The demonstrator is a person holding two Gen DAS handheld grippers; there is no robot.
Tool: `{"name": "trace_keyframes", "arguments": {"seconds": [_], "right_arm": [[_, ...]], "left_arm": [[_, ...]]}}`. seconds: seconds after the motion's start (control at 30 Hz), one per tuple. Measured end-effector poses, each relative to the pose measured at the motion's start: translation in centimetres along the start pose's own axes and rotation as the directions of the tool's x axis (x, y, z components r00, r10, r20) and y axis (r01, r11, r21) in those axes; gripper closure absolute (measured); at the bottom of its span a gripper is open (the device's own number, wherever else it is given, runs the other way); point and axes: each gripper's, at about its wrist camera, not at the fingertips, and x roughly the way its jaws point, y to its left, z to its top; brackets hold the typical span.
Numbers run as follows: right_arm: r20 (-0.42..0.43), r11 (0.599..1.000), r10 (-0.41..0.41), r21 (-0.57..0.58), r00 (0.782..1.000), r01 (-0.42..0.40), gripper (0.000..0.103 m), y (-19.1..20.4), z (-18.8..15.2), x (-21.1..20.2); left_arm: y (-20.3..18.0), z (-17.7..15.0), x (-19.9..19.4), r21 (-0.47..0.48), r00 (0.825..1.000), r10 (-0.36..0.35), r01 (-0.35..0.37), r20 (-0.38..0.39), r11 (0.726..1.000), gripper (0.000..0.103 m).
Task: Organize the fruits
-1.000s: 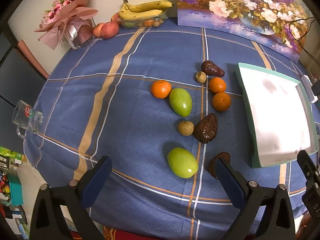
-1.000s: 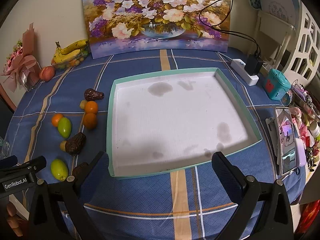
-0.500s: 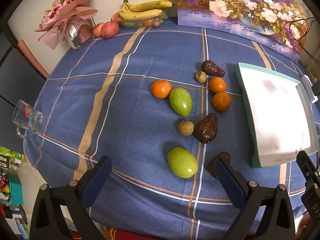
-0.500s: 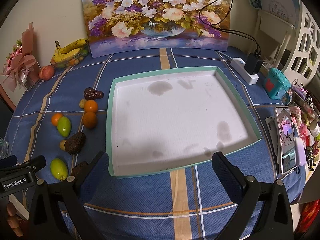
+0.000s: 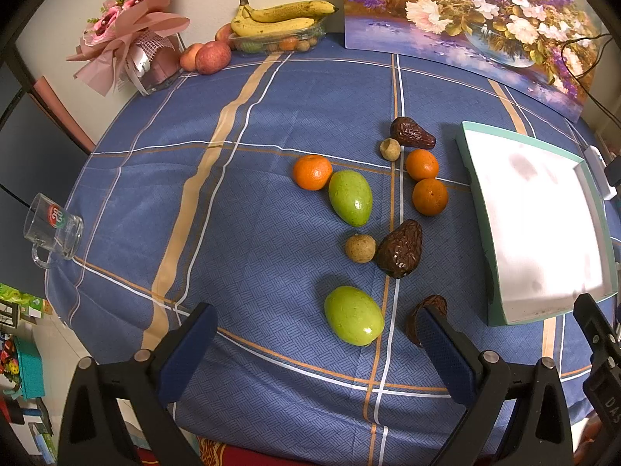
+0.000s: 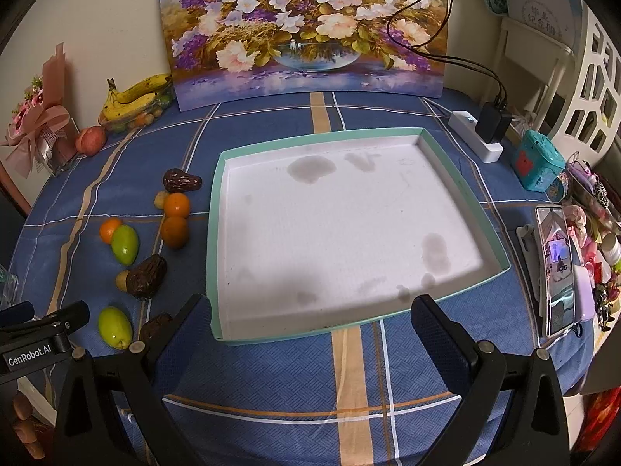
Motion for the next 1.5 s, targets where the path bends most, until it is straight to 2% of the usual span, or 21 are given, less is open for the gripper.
{"name": "trace_keyframes", "arguments": {"seconds": [0.33,0.73,1.03,1.17,1.3,1.37,1.5], "right_arm": [[-0.010,1.000,0.007,0.003,1.000,-0.007,0.001,-0.1,0.2,0.0],[-0.017,1.000,0.022,0.007,1.000,-0.022,0.001,-0.1,0.2,0.1],[0.004,0.999,0.052,0.000,0.999,-0.052,0.001,0.2,0.3,0.0],[0.025,0.998,0.067,0.011,0.997,-0.067,0.001,0.2,0.6,-0.1],[0.006,0.995,0.093,0.034,0.996,-0.093,0.001,0.0,0.9,0.3],[0.006,0.993,0.116,0.037,0.993,-0.116,0.001,0.0,1.2,0.4],[0.018,0.987,0.158,0.038,0.987,-0.158,0.001,0.2,1.3,0.2]], "left_arm": [[-0.1,0.0,0.0,0.000,1.000,-0.002,0.002,0.000,1.000,0.000],[-0.6,0.1,-0.2,0.009,0.999,-0.042,0.042,0.012,0.999,0.000],[0.0,0.7,-0.2,-0.036,0.993,-0.109,0.111,0.052,0.993,0.000],[0.7,0.9,-0.4,-0.061,0.987,-0.131,0.137,0.091,0.989,0.000],[1.5,1.2,-0.8,-0.093,0.981,-0.133,0.147,0.141,0.985,0.000],[1.7,1.3,-0.6,-0.106,0.981,-0.139,0.154,0.135,0.982,0.000],[2.3,1.4,0.6,-0.134,0.975,-0.211,0.220,0.075,0.966,0.000]]}}
